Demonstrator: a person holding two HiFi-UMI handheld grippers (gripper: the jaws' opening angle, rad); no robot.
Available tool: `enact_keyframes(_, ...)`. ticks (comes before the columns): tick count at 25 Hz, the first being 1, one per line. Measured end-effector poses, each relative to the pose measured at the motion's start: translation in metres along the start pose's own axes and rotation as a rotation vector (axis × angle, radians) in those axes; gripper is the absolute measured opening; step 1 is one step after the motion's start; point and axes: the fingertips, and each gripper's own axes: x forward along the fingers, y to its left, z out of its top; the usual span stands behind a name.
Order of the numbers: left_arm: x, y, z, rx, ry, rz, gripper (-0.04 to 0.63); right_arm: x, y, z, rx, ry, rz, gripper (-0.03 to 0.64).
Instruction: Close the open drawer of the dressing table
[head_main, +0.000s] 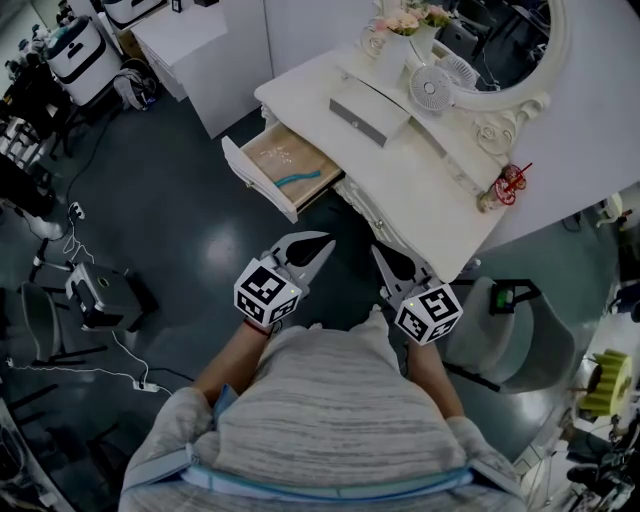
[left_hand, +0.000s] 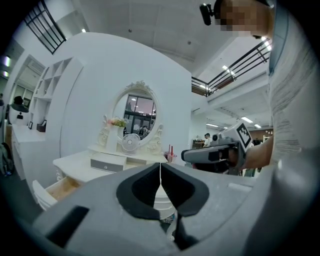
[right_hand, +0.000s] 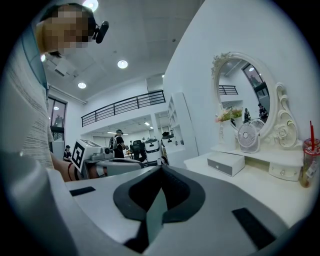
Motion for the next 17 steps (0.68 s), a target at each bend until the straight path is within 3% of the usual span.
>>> enact_keyframes(17, -0.006, -0.002, 0.004, -0.011, -0.020, -0.011, 0.017, 0.004, 0.015, 0.007, -0.023, 0.001, 0.022, 0.009)
